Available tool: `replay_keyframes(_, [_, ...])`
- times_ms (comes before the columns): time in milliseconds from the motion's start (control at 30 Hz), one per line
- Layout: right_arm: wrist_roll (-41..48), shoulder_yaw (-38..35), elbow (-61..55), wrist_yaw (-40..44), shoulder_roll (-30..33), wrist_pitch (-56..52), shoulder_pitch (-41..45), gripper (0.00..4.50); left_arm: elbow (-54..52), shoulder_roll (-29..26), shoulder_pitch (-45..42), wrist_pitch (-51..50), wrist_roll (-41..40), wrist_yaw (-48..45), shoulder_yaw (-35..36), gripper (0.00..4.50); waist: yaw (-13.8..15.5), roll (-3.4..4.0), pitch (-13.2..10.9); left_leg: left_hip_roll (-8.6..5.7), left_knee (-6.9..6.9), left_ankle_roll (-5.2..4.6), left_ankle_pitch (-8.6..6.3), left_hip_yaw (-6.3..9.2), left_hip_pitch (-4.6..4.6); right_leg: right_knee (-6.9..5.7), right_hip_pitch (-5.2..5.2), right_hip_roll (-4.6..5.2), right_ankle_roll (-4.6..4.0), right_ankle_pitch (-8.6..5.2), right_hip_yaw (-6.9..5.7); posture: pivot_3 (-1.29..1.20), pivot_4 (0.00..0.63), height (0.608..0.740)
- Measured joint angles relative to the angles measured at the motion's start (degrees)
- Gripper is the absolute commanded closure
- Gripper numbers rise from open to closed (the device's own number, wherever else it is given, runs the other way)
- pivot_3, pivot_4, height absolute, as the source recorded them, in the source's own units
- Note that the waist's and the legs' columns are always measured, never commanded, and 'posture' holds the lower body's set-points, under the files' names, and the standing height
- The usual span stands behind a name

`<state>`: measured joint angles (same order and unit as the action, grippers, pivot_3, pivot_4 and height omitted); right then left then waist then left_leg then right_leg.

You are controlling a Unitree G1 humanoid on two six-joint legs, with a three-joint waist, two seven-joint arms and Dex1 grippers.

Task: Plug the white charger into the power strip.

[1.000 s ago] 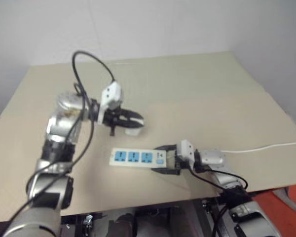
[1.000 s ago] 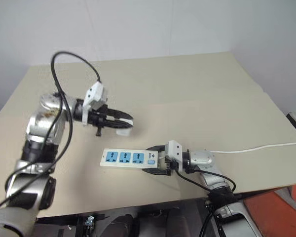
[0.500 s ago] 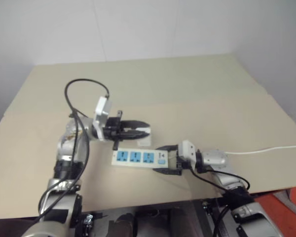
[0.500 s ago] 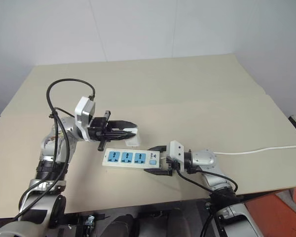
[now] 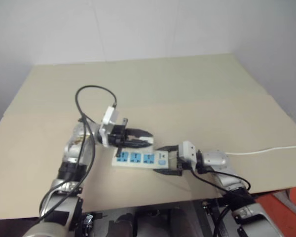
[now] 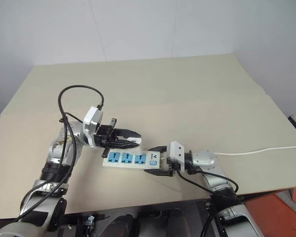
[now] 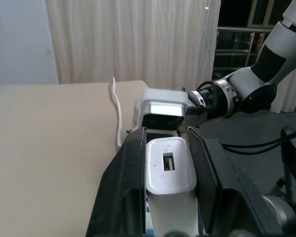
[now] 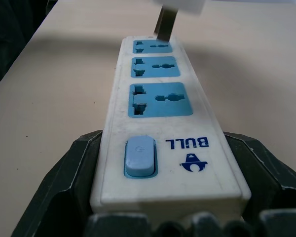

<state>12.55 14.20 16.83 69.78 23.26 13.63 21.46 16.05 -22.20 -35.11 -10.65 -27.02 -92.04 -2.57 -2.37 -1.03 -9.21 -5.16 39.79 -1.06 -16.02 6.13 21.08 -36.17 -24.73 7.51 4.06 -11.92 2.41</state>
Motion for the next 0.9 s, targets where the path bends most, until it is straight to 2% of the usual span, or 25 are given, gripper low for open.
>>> replay_keyframes(700, [-0.1, 0.2, 0.0, -0.3, 0.0, -0.1, 0.0, 1.10, 2.3, -0.6, 1.5, 2.3, 2.2, 0.3, -3.7, 3.51, 0.0, 0.00, 0.0, 0.01, -0.01, -0.19, -0.11, 0.00, -0.05, 0.03, 0.05, -0.01, 0.00, 0.00, 0.00, 0.00, 0.150, 0.740])
replay_keyframes(900, [-0.2, 0.3, 0.2, -0.5, 0.0, -0.1, 0.0, 1.10, 2.9, -0.1, 1.8, 3.9, 2.3, 1.2, -3.7, 3.51, 0.1, 0.00, 0.0, 0.02, -0.10, -0.25, -0.19, 0.00, -0.49, 0.14, 0.50, -0.03, 0.00, -0.01, -0.01, 0.00, 0.150, 0.740])
